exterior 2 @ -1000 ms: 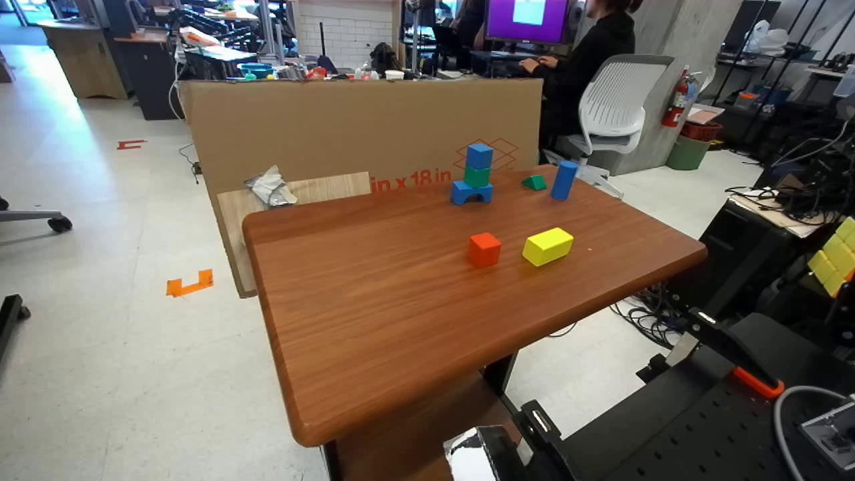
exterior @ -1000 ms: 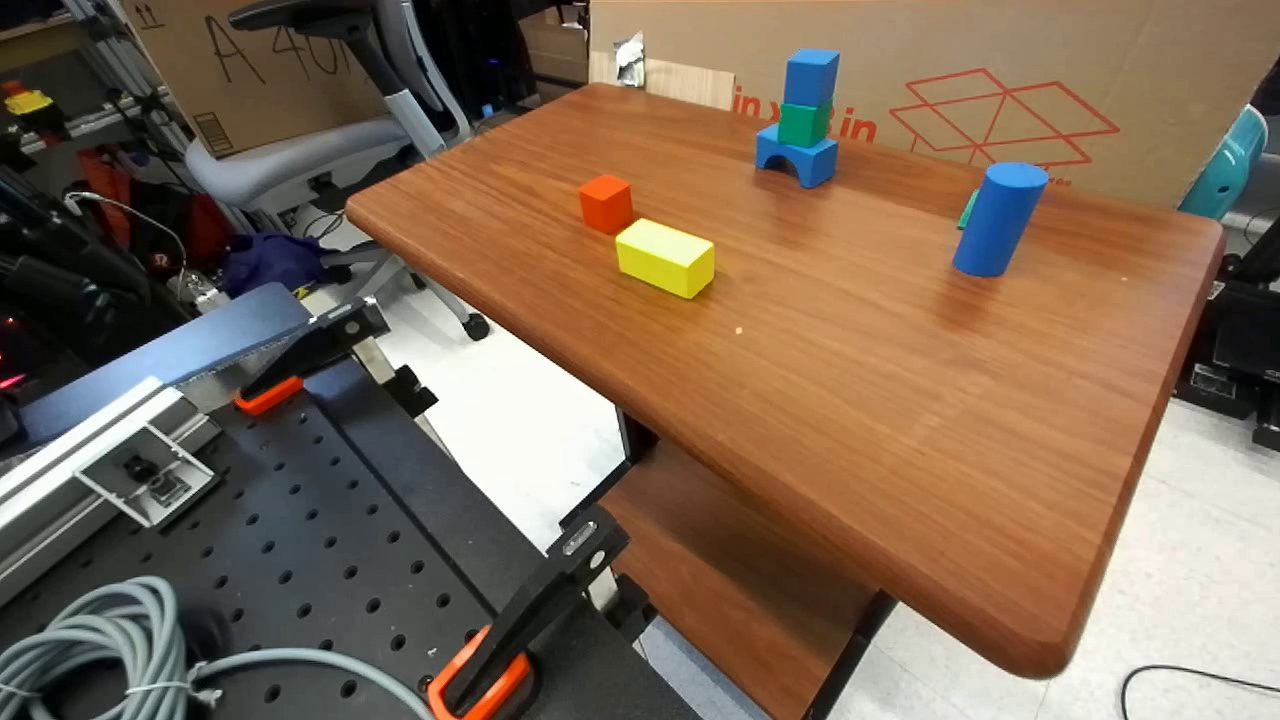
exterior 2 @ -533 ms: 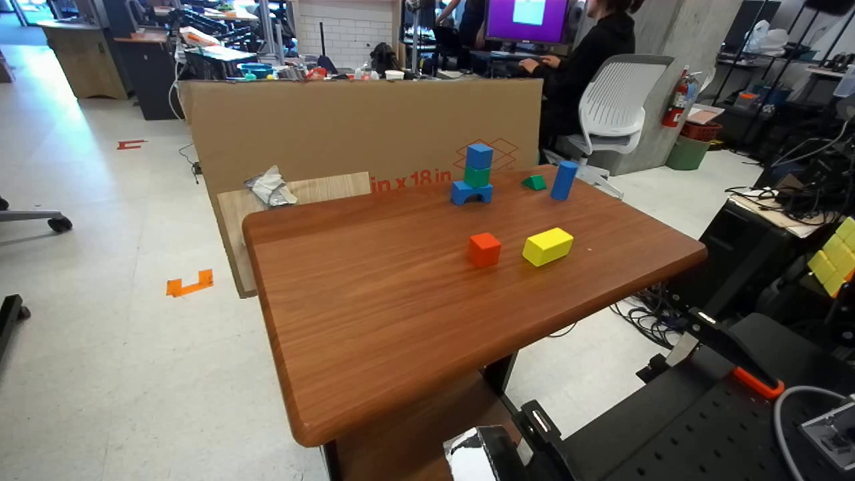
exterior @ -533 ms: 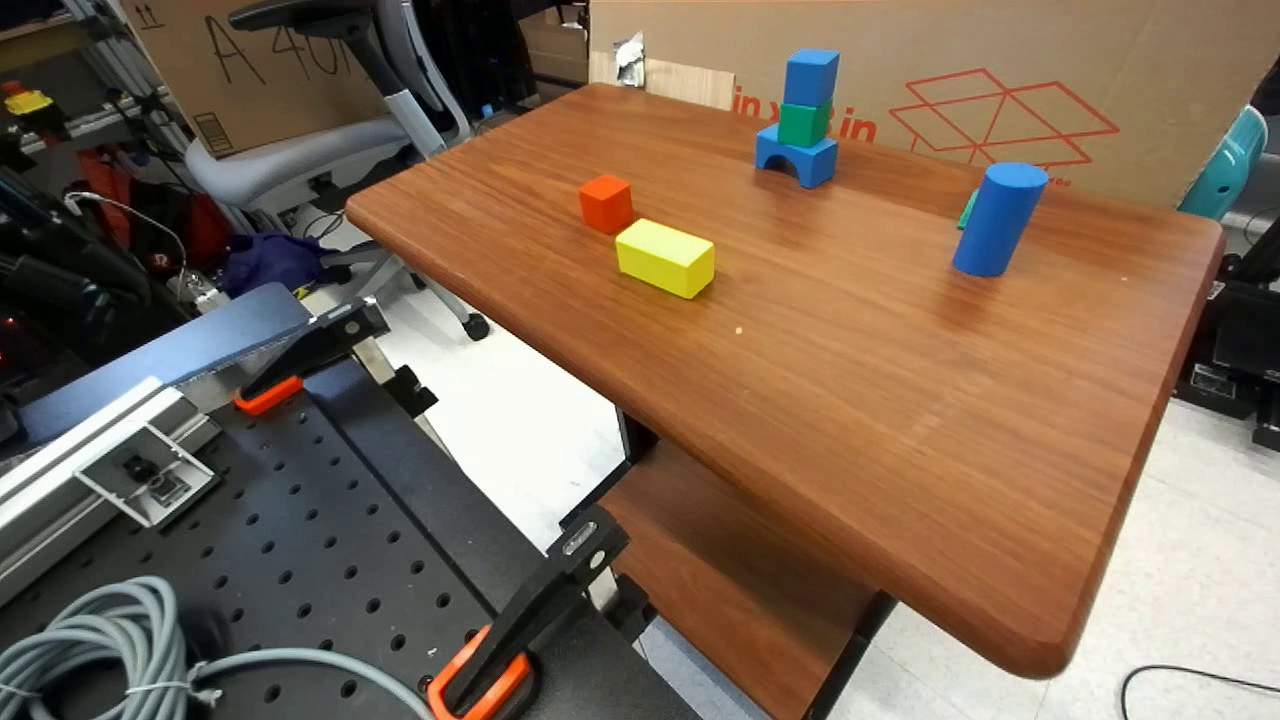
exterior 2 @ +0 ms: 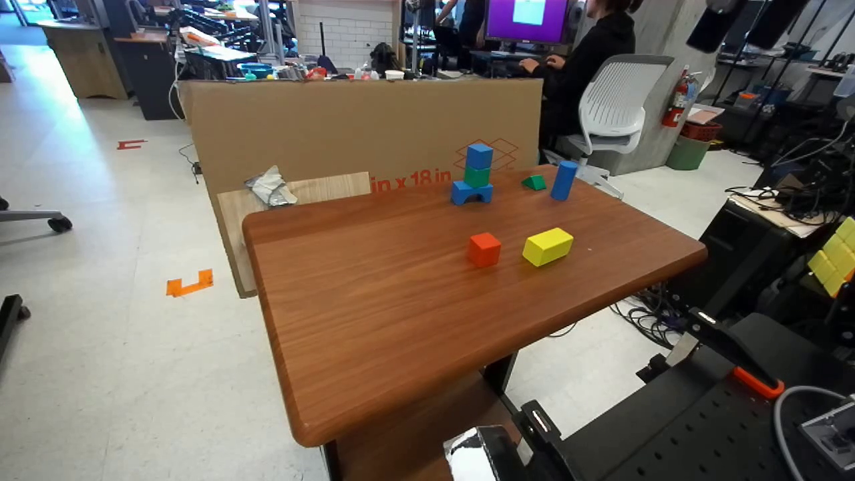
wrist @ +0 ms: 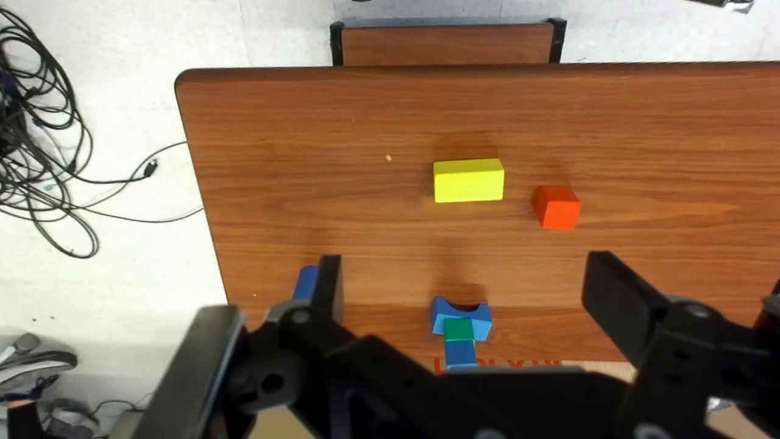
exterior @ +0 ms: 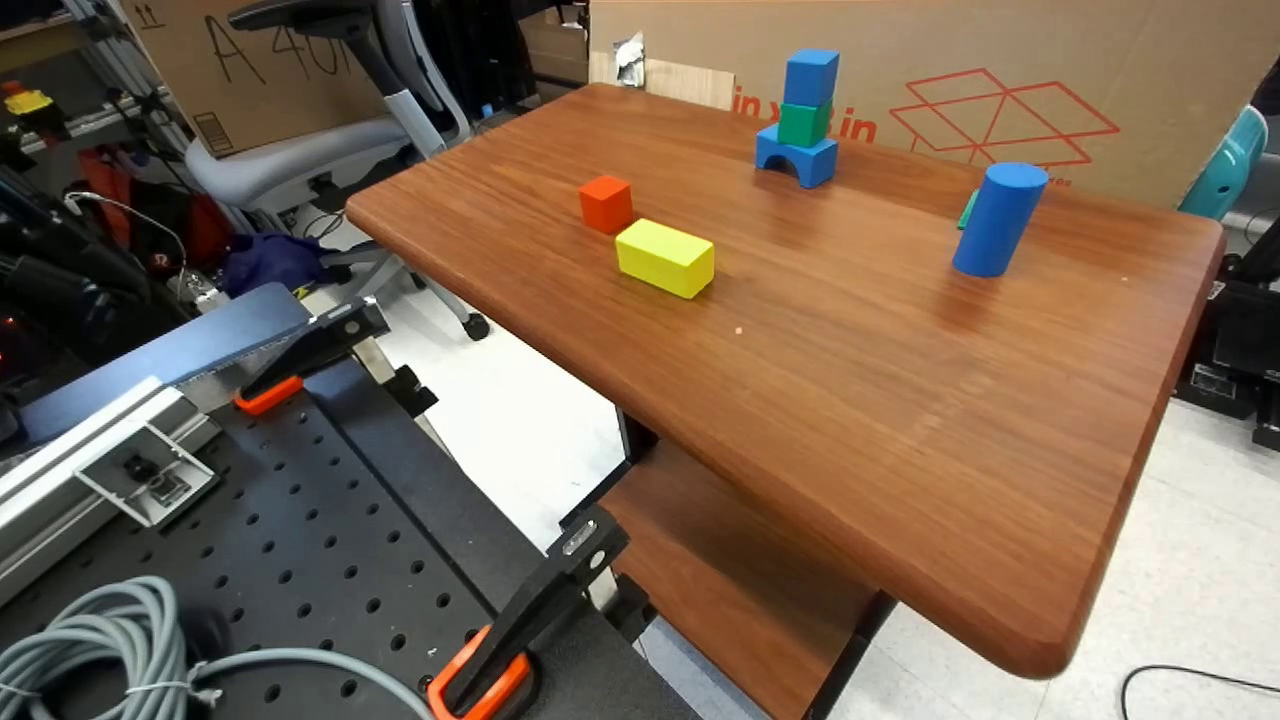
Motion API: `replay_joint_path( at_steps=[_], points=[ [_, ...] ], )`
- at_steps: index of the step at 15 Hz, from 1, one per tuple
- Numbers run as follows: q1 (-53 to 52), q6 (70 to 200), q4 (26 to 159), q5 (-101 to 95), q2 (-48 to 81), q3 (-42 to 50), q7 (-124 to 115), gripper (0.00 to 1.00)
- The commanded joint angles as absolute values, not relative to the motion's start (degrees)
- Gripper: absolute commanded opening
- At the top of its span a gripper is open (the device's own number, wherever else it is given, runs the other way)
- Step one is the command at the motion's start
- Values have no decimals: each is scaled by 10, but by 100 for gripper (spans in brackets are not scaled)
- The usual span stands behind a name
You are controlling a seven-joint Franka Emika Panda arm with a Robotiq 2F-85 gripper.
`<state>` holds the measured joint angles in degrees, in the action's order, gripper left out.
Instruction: Move the yellow block to the right
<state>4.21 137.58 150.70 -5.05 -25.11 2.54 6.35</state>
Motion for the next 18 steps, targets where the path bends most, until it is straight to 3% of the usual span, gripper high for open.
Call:
replay_joint_path(
  at_steps=[1,18],
  points=[
    [19,1396,1458,-40,-164,38,105,100],
    [19,1406,1307,1,117,17,94,100]
  ],
)
